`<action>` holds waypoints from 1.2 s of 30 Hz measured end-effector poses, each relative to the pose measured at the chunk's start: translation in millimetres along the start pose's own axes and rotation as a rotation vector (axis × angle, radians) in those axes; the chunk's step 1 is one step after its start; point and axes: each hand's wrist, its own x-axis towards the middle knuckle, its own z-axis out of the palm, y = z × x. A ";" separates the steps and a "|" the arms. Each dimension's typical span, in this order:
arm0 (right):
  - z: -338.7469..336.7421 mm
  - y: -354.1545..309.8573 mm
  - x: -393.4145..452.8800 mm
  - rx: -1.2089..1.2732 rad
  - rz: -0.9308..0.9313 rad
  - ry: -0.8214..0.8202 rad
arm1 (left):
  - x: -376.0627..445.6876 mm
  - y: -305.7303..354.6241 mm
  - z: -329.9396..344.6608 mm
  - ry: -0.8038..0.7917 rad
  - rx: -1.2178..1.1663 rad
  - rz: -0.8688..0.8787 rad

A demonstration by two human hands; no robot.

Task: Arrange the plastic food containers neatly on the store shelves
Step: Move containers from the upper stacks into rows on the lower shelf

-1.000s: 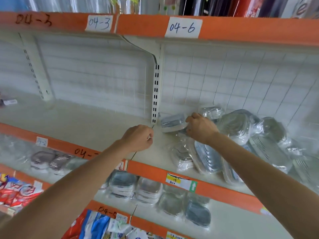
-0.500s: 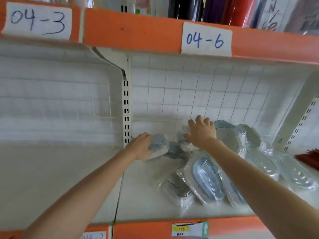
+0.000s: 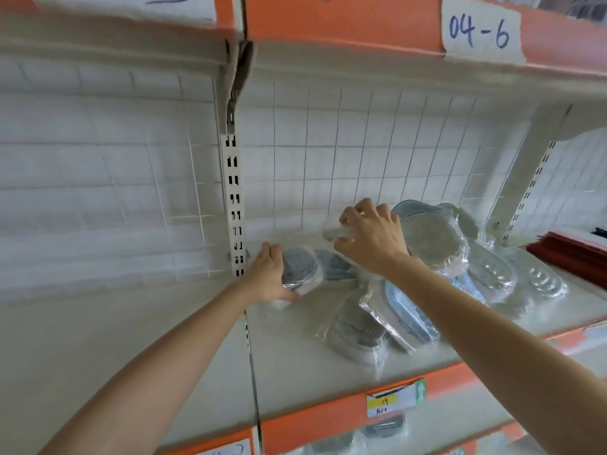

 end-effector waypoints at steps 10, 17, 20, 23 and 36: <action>17.0 -45.5 -23.2 0.348 -0.337 -0.296 | -94.5 -95.9 -47.0 -0.285 0.158 -0.267; 65.9 -89.7 -36.9 0.365 -0.424 -0.648 | -144.4 -130.5 -49.4 -0.154 0.091 -0.379; 80.1 -102.1 -39.1 0.212 -0.446 -0.673 | -147.7 -123.7 -42.6 -0.092 0.130 -0.385; 81.7 -111.8 -37.1 0.200 -0.390 -0.659 | -150.0 -116.8 -41.7 -0.076 0.143 -0.406; 97.7 -112.9 -88.6 0.298 -0.339 -0.342 | -182.4 -69.3 -27.7 0.151 0.197 -0.606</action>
